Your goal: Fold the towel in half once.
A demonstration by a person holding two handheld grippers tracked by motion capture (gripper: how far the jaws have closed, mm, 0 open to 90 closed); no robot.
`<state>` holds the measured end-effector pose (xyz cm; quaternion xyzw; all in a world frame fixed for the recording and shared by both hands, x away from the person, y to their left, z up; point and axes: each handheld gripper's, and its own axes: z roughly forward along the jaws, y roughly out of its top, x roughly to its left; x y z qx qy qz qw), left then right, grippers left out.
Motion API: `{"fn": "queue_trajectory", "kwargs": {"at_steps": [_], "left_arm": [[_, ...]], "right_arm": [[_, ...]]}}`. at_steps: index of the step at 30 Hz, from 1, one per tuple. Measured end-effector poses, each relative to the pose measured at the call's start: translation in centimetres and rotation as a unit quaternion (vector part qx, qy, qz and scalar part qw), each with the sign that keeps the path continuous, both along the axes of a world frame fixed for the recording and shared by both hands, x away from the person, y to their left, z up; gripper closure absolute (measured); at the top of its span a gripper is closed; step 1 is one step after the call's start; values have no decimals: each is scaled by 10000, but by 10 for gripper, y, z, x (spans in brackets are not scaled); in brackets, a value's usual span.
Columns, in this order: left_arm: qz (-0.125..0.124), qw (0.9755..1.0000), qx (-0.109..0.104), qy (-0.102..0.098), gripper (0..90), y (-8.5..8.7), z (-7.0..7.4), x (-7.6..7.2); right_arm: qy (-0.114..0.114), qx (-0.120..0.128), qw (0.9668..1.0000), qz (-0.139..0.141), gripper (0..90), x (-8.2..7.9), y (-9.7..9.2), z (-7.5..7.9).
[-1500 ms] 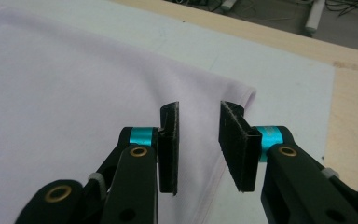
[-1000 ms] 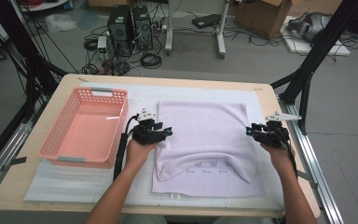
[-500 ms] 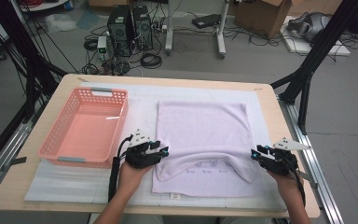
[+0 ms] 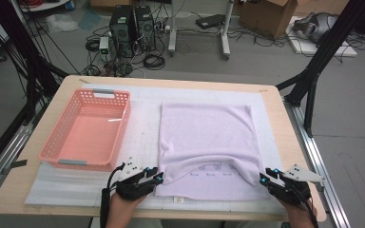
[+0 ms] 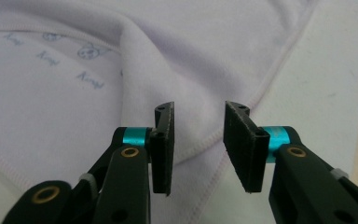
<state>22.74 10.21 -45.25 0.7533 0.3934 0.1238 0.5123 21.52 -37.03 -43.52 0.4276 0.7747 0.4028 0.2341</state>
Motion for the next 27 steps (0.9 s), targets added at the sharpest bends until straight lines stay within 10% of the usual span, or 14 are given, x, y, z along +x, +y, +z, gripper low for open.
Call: {"fn": "queue_trajectory", "kwargs": {"at_steps": [9, 20, 27], "left_arm": [[-211, 9985, 508, 3, 597, -19, -4, -4], [-110, 9929, 1119, -389, 674, -36, -6, -7], [-38, 9936, 1075, -356, 806, -37, -6, -6]], "right_arm": [[5, 126, 9999, 110, 780, -13, -5, 4], [329, -243, 9978, 515, 663, -3, 20, -14], [276, -340, 9976, 541, 772, -1, 23, -15]]}}
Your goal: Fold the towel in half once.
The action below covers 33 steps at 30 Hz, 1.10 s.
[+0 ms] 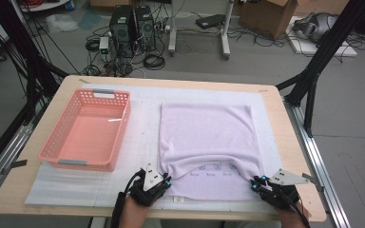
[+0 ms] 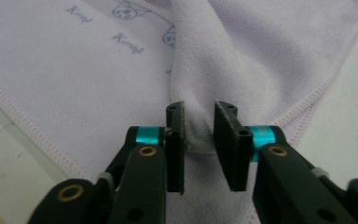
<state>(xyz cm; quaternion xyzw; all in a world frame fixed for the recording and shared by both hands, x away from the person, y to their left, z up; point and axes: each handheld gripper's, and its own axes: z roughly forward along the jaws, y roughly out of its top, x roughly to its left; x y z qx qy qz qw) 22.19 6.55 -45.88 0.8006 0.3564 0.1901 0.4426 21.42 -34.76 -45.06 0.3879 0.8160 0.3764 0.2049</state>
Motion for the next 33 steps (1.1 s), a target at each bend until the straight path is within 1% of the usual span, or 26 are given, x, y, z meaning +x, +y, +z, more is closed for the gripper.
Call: {"fn": "queue_trajectory", "kwargs": {"at_steps": [2, 3, 4, 5, 9, 11, 12, 15, 17, 20, 23, 26, 29, 31, 33], "left_arm": [[12, 9998, -137, 112, 826, 4, 1, 2], [28, 9996, -216, 156, 831, 6, 1, 2], [51, 9994, -284, 175, 836, 7, 2, 3], [65, 9992, -344, 204, 839, 9, 2, 3], [67, 9985, -486, 234, 850, 14, 3, 4], [49, 9974, -670, 254, 851, 17, 5, 4], [38, 9967, -759, 267, 851, 19, 6, 3], [31, 9952, -940, 275, 852, 27, 11, 3], [21, 9935, -1101, 299, 852, 33, 13, 2], [-91, 9910, -1282, 362, 852, 41, 17, 0], [-199, 9901, -1328, 417, 852, 44, 18, -7], [-243, 9901, -1300, 474, 852, 46, 17, -13], [-252, 9909, -1207, 543, 851, 49, 15, -18], [-299, 9905, -1189, 619, 851, 51, 13, -23], [-361, 9914, -1088, 633, 850, 51, 13, -27]], "right_arm": [[19, 21, 10000, -33, 817, 0, -1, 0], [40, 85, 9999, -35, 825, 1, -3, 0], [69, 138, 9999, -48, 832, 1, -4, 0], [47, 136, 9999, -54, 835, 1, -5, 0], [19, 147, 9999, -46, 842, 0, -7, 1], [25, 199, 9998, -58, 843, -2, -9, 2], [-13, 211, 9998, -53, 843, -3, -12, 3], [-63, 356, 9993, -91, 844, -7, -19, 8], [-100, 414, 9990, -105, 844, -10, -24, 12], [-117, 527, 9985, -83, 845, -14, -31, 17], [-119, 604, 9981, -11, 847, -20, -37, 20], [-68, 555, 9984, 96, 850, -28, -39, 20], [-2, 434, 9989, 161, 851, -34, -37, 18], [58, 321, 9992, 239, 851, -37, -37, 17], [121, 213, 9993, 274, 850, -41, -36, 16]]}}
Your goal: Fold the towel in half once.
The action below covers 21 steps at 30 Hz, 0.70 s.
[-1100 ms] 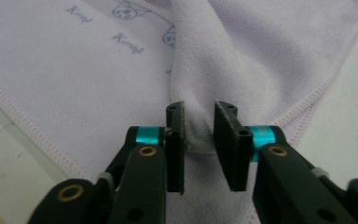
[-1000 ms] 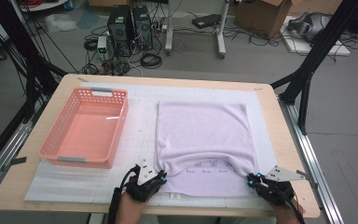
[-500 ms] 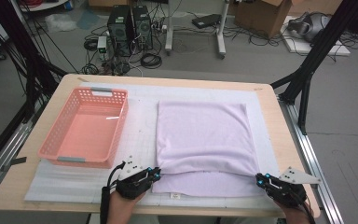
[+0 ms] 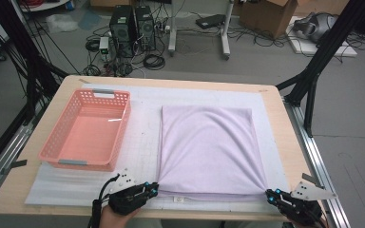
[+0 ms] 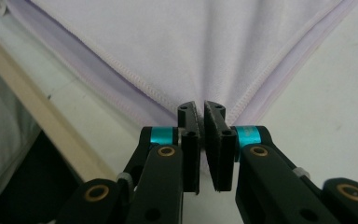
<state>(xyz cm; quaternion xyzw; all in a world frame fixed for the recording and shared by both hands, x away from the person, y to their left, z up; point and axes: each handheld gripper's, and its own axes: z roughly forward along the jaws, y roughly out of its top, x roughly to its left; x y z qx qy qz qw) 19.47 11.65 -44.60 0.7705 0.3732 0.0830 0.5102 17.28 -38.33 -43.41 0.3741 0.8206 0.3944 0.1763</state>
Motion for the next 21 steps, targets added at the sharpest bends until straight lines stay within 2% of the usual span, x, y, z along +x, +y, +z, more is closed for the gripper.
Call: {"fn": "queue_trajectory", "kwargs": {"at_steps": [2, 3, 5, 7, 10, 13, 15, 16, 17, 18, 19, 21], "left_arm": [[-41, 10000, -34, 34, 838, 0, 0, -2], [-39, 10000, -81, 27, 800, 1, 1, -2], [129, 9995, -294, 77, 597, 4, 4, 1], [271, 9987, -420, -2, 585, 5, 5, 4], [376, 9987, -329, 92, 575, 1, 3, 13], [270, 9992, -74, 287, 574, -10, -3, 17], [179, 9991, 94, 363, 578, -18, -8, 17], [155, 9989, 262, 366, 596, -21, -9, 16], [222, 9988, 352, 248, 641, -24, -11, 13], [245, 9984, 470, 171, 730, -26, -11, 11], [279, 9982, 491, 180, 822, -26, -10, 10], [357, 9979, 520, 167, 850, -25, -8, 7]], "right_arm": [[50, -23, 10000, 45, 811, -3, 1, -1], [64, 3, 10000, 34, 745, -3, 0, 0], [86, 199, 9997, -95, 697, -3, -3, 1], [-22, 357, 9991, -225, 689, -2, -7, 3], [-47, 417, 9973, -599, 720, 4, -8, 3], [1, 356, 9966, -745, 716, 13, -4, -2], [135, 336, 9965, -750, 709, 20, 0, -7], [254, 296, 9967, -717, 711, 23, 3, -11], [335, 203, 9968, -701, 740, 25, 6, -15], [253, 233, 9970, -691, 812, 24, 7, -16], [277, 222, 9973, -646, 847, 24, 7, -15], [204, 79, 9972, -720, 863, 21, 7, -12]]}}
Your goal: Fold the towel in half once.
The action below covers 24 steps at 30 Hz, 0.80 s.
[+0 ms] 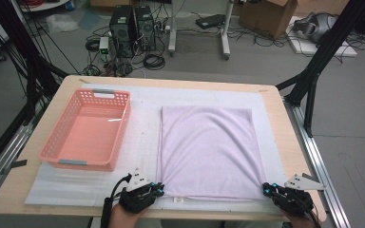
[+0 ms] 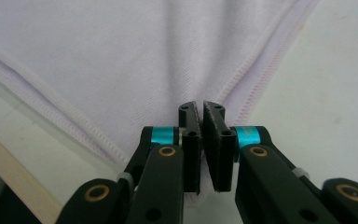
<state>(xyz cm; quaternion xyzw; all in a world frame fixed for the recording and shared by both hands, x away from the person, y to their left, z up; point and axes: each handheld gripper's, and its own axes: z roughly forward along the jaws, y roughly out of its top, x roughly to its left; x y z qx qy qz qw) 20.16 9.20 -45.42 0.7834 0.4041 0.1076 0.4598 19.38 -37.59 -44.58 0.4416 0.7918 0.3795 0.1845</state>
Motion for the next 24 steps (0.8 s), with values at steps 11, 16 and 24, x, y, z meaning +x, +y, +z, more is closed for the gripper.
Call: {"fn": "queue_trajectory", "kwargs": {"at_steps": [11, 16, 24], "left_arm": [[-135, 9998, -169, 21, 727, 15, 6, -21], [209, 9982, -550, -130, 508, 25, 12, -10], [294, 9942, -1029, 37, 522, 32, 18, 14]], "right_arm": [[356, 182, 9992, 91, 803, -17, -9, 9], [16, 338, 9993, -143, 690, -14, -13, 13], [-209, 461, 9981, -364, 686, 0, -11, 13]]}}
